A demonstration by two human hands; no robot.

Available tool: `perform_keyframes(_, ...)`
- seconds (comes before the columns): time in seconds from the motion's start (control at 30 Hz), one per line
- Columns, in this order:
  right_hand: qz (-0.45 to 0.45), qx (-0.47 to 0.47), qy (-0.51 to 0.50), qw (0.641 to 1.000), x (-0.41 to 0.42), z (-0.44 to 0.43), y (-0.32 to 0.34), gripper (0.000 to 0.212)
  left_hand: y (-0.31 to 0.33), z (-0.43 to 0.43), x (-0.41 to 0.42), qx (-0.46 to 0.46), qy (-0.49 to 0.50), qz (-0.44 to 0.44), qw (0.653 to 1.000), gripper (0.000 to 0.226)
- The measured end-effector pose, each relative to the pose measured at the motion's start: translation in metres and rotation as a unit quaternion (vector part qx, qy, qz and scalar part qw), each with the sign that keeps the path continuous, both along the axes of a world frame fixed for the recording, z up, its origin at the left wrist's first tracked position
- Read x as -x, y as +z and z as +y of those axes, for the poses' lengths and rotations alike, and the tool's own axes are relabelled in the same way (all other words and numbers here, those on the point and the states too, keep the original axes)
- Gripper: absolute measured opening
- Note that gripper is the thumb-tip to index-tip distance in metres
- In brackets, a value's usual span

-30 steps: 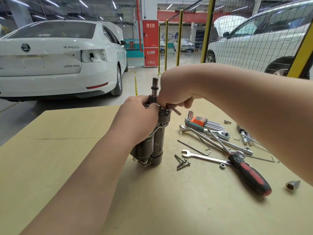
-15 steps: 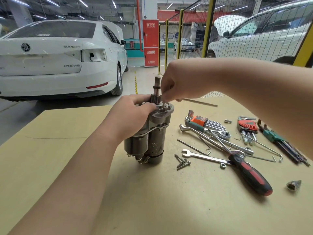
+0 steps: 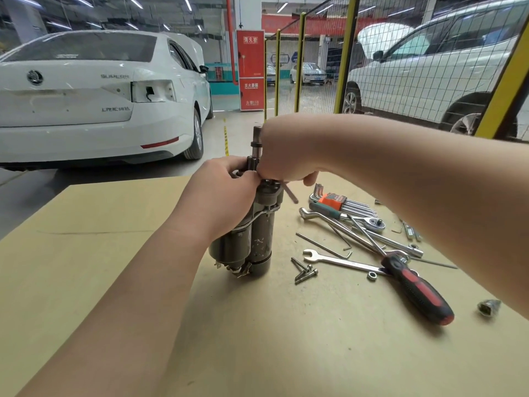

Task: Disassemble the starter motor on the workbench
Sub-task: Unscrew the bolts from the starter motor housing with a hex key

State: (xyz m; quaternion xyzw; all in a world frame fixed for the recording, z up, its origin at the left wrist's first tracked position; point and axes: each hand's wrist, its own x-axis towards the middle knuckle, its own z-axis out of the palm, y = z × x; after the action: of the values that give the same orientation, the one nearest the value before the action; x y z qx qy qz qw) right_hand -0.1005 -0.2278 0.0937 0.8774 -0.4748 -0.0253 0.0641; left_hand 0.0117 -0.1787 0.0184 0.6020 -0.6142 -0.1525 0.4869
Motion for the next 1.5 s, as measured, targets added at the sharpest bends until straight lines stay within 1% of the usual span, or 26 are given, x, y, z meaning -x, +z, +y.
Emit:
perform_keyframes(0.07,0.043,0.01,0.037,0.998,0.003,0.002,0.006,0.022,0.001,0.001,-0.001,-0.001,-0.01,-0.003,1.0,0.026)
perform_keyframes(0.1,0.066,0.024,0.066,0.995,0.005,0.002,0.009,0.023,0.002,0.002,-0.001,-0.001,-0.021,-0.006,1.0,0.032)
perform_keyframes(0.17,0.099,0.072,0.129,0.984,0.011,0.003,0.012,0.025,0.003,0.004,-0.002,-0.001,-0.043,-0.014,0.999,0.043)
perform_keyframes(0.27,0.102,0.129,0.218,0.962,0.019,0.005,0.01,0.02,0.002,0.003,-0.005,0.007,-0.063,-0.017,0.998,0.04)
perform_keyframes(0.33,0.086,0.134,0.249,0.955,0.024,0.004,0.009,0.019,0.002,0.003,-0.007,0.006,-0.071,-0.014,0.997,0.037)
perform_keyframes(0.4,0.047,0.118,0.229,0.965,0.028,0.004,0.011,0.022,0.002,0.003,-0.009,0.002,-0.072,-0.005,0.997,0.041)
perform_keyframes(0.47,0.014,0.102,0.181,0.978,0.029,0.004,0.011,0.027,0.002,0.004,-0.009,-0.004,-0.066,0.012,0.998,0.043)
perform_keyframes(0.6,0.03,0.081,0.098,0.991,0.023,0.007,0.004,0.031,0.003,0.006,-0.004,-0.003,-0.041,0.019,0.999,0.045)
perform_keyframes(0.7,0.003,0.047,0.05,0.998,0.016,0.008,0.003,0.031,0.003,0.006,0.001,-0.004,-0.021,0.001,1.0,0.046)
perform_keyframes(0.8,-0.007,0.011,0.022,1.0,0.008,0.008,0.006,0.025,0.002,0.004,0.003,-0.016,0.004,-0.005,1.0,0.031)
perform_keyframes(0.87,0.004,0.005,0.013,1.0,0.003,0.008,0.007,0.025,0.0,0.003,0.003,-0.023,0.018,-0.012,1.0,0.025)
perform_keyframes(1.07,0.017,0.037,0.026,0.999,0.004,0.011,0.006,0.022,-0.001,0.0,0.004,-0.023,0.023,0.0,0.999,0.023)
perform_keyframes(1.2,0.025,0.095,0.094,0.991,0.012,0.011,0.003,0.024,-0.001,0.0,0.004,-0.022,0.017,-0.001,1.0,0.022)
perform_keyframes(1.23,0.024,0.095,0.115,0.988,0.015,0.011,0.004,0.024,-0.001,0.001,0.004,-0.021,0.014,-0.004,1.0,0.022)
perform_keyframes(1.3,0.018,0.065,0.149,0.987,0.021,0.01,0.007,0.022,0.0,0.002,0.003,-0.015,0.003,-0.002,1.0,0.022)
perform_keyframes(1.37,0.015,0.04,0.165,0.985,0.024,0.008,0.008,0.018,0.001,0.004,0.001,-0.013,-0.006,0.006,1.0,0.023)
perform_keyframes(1.5,0.009,0.048,0.173,0.984,0.025,0.003,0.006,0.016,0.003,0.005,0.001,-0.014,-0.021,0.018,1.0,0.029)
